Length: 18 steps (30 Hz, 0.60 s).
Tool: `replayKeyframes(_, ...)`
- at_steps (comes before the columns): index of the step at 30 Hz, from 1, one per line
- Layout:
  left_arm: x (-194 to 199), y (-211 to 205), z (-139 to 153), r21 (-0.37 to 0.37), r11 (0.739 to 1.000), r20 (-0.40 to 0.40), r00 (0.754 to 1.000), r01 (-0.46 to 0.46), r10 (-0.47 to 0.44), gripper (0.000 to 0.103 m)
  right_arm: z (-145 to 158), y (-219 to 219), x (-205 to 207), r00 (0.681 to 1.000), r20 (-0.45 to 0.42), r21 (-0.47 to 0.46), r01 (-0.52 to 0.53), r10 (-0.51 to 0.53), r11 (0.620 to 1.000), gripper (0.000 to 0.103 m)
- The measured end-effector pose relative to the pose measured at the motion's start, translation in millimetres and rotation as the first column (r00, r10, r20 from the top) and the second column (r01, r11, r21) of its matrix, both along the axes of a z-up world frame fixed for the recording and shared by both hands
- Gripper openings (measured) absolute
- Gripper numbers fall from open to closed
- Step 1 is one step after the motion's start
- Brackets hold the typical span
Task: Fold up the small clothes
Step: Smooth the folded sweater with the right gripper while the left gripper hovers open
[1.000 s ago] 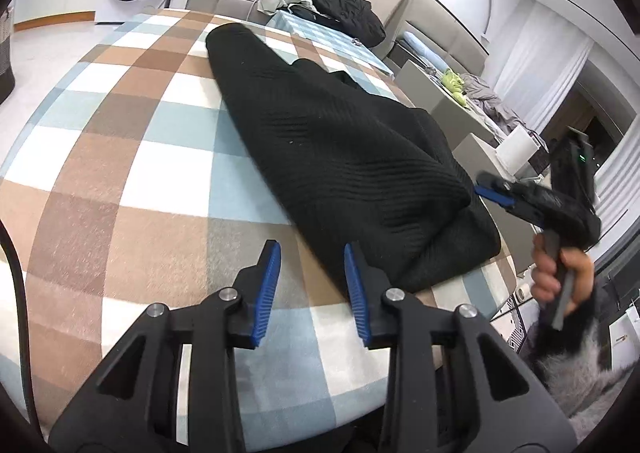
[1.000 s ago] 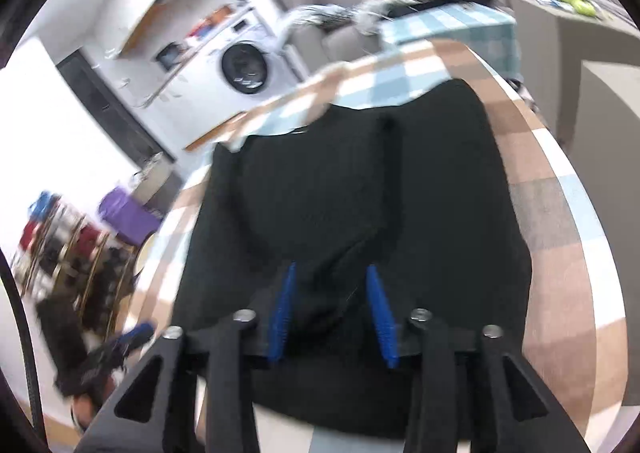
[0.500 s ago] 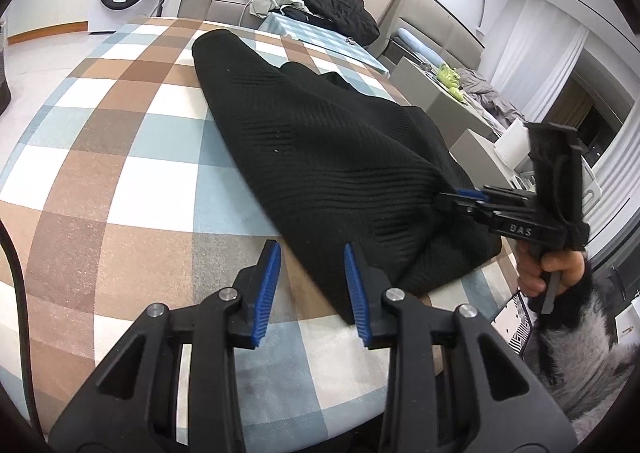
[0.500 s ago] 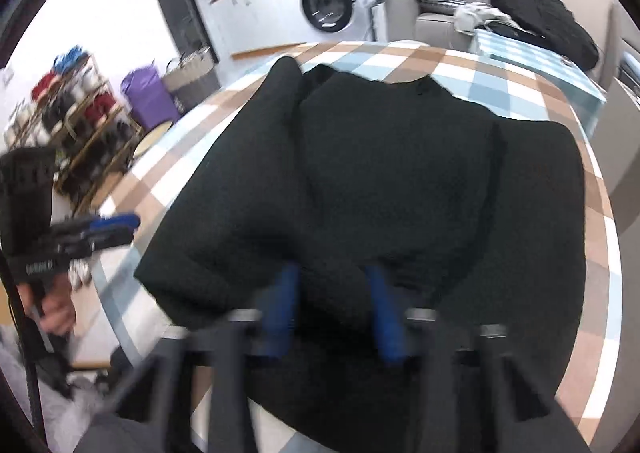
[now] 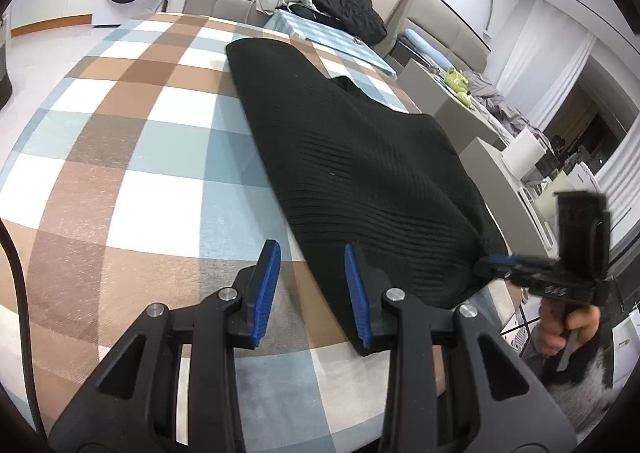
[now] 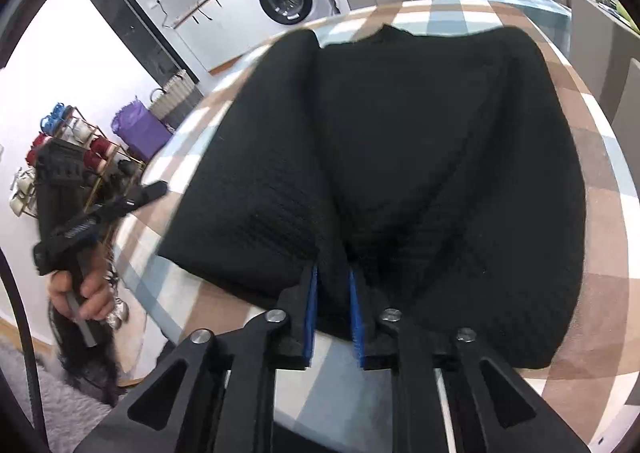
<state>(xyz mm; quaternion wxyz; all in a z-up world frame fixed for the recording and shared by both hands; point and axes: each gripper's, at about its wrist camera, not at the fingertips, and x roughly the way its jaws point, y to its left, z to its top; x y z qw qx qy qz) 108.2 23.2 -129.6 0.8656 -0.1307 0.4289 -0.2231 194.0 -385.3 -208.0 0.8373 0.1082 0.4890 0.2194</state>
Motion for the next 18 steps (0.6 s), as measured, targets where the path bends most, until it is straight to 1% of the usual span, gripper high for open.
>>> replayKeyframes(2,3,-5,-2,-0.001,1.000,-0.008,1.000,0.004,-0.004,0.031,15,-8,-6,0.998,0.055,0.021,0.029,-0.030,0.999,0.034)
replayKeyframes(3,5,-7,-4,-0.005,1.000,-0.012,1.000,0.010,-0.010,0.033,19,-13,-5,0.996,0.068,0.029,0.054,-0.056,0.998,0.036)
replayKeyframes(5,8,-11,-7,-0.019,1.000,-0.016,1.000,0.011,-0.012,0.033,26,-24,4,0.989,0.082,0.050,0.120,-0.124,0.991,0.038)
replayKeyframes(7,12,-11,-10,-0.043,0.999,-0.036,0.999,0.006,-0.008,0.033,29,-24,17,0.984,0.071,0.034,0.164,-0.166,0.986,0.038)
replayKeyframes(10,12,-1,-8,-0.058,0.998,-0.033,0.999,-0.018,0.016,0.033,38,-3,37,0.983,0.085,0.020,0.159,-0.160,0.987,0.047)
replayKeyframes(13,11,17,-7,-0.066,0.996,-0.027,0.998,-0.052,0.050,0.036,46,32,57,0.987,0.125,-0.012,0.104,-0.102,0.994,0.059)
replayKeyframes(15,11,27,-8,-0.067,0.995,-0.027,0.997,-0.073,0.072,0.037,47,49,80,0.990,0.111,0.004,0.090,-0.090,0.996,0.060)
replayKeyframes(16,11,33,-8,-0.066,0.995,-0.028,0.996,-0.081,0.079,0.037,45,55,91,0.991,0.091,0.006,0.097,-0.098,0.995,0.060)
replayKeyframes(18,11,41,-9,-0.071,0.994,-0.027,0.996,-0.089,0.087,0.037,41,64,122,0.991,0.044,0.049,0.121,-0.123,0.991,0.060)
